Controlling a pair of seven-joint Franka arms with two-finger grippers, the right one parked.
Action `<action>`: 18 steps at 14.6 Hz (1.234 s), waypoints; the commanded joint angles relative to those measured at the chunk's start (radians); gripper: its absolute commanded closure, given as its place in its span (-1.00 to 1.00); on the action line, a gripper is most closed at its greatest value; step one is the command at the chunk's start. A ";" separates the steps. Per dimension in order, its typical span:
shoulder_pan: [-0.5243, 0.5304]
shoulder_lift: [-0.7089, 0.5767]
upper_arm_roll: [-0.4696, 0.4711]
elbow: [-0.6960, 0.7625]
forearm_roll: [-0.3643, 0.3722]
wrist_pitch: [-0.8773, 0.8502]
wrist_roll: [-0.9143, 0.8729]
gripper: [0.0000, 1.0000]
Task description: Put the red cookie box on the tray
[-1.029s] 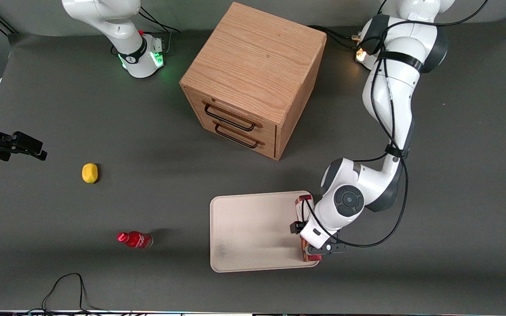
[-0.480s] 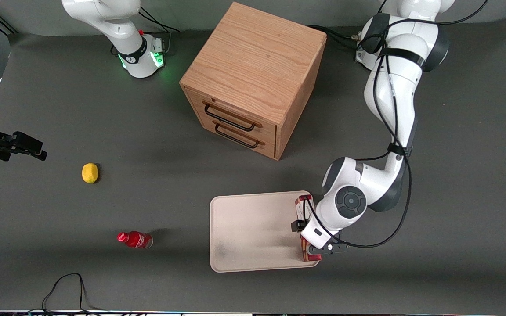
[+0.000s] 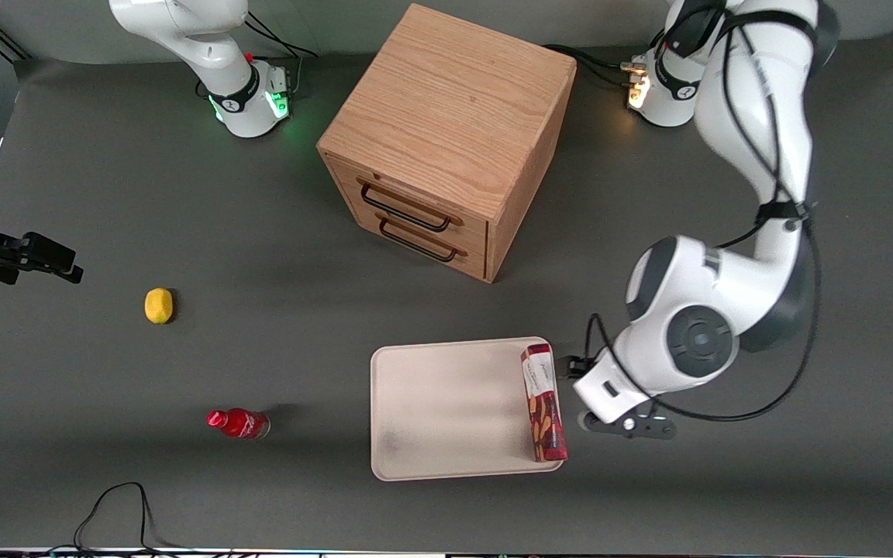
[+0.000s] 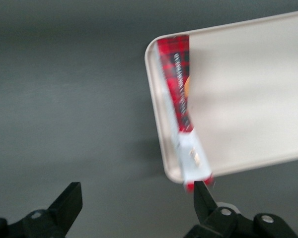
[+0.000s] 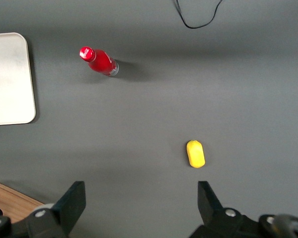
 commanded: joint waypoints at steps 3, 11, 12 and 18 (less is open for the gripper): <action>0.055 -0.406 0.088 -0.466 -0.029 -0.003 0.171 -1.00; 0.062 -0.765 0.251 -0.757 -0.009 -0.126 0.197 -1.00; 0.085 -0.798 0.251 -0.770 -0.008 -0.152 0.186 -1.00; 0.301 -0.843 0.094 -0.746 0.058 -0.235 0.177 -1.00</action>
